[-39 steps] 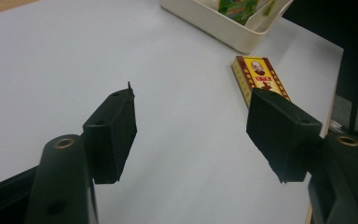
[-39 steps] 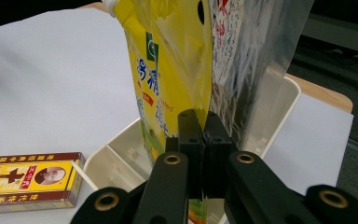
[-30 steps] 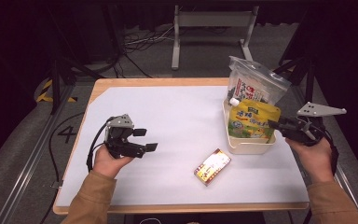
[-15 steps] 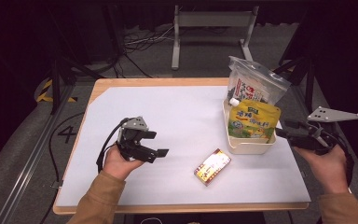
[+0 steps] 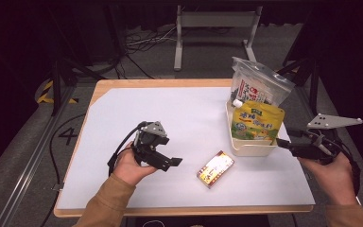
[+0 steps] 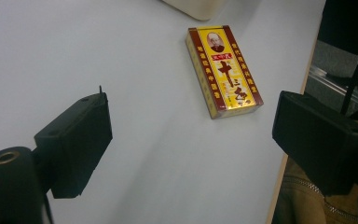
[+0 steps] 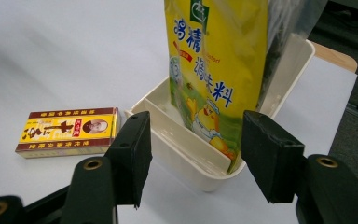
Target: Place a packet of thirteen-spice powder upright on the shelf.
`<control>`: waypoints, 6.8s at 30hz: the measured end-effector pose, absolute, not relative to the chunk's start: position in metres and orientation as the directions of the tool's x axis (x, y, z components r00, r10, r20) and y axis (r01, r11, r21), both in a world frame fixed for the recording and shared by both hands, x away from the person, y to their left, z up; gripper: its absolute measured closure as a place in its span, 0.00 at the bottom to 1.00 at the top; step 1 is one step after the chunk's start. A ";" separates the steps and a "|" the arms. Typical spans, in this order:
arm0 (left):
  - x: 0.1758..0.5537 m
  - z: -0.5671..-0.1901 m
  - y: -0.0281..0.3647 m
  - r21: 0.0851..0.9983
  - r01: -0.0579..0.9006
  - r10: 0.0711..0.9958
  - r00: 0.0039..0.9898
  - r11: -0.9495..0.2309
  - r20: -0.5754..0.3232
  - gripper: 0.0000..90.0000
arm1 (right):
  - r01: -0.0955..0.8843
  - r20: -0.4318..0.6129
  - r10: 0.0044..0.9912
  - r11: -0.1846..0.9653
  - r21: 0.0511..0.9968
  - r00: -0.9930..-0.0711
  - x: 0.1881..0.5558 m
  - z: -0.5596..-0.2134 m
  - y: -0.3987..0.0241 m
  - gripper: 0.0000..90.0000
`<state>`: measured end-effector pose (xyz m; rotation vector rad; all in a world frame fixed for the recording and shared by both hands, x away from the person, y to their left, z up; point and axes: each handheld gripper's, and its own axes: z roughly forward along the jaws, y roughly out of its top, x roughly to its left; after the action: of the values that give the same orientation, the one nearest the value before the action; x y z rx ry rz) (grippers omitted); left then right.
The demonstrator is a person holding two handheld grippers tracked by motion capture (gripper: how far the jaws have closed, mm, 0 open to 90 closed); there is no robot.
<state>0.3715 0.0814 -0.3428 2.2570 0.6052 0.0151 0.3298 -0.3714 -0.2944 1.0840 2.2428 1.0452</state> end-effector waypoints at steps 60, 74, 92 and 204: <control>0.365 -0.423 -0.054 0.484 0.446 0.392 0.895 -0.753 -0.214 0.05 | 0.482 -0.019 0.781 0.405 0.777 -0.624 0.324 -0.311 -0.352 0.39; 0.358 -0.425 -0.064 0.434 0.429 0.435 0.896 -0.792 -0.093 0.25 | 0.495 -0.008 0.774 0.413 0.765 -0.633 0.326 -0.315 -0.347 0.38; 0.347 -0.412 -0.052 0.471 0.368 0.390 0.919 -0.802 -0.053 0.36 | 0.525 0.038 0.751 0.424 0.738 -0.660 0.327 -0.312 -0.336 0.43; 0.319 -0.376 -0.001 0.770 0.216 0.399 0.915 -0.601 0.055 0.19 | 0.638 0.297 0.594 0.518 0.569 -0.747 0.354 -0.279 -0.247 0.76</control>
<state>0.3185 -0.0013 -0.3759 2.2332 0.4358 0.2805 0.3543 -0.2472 -0.2786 1.1354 2.7930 1.0914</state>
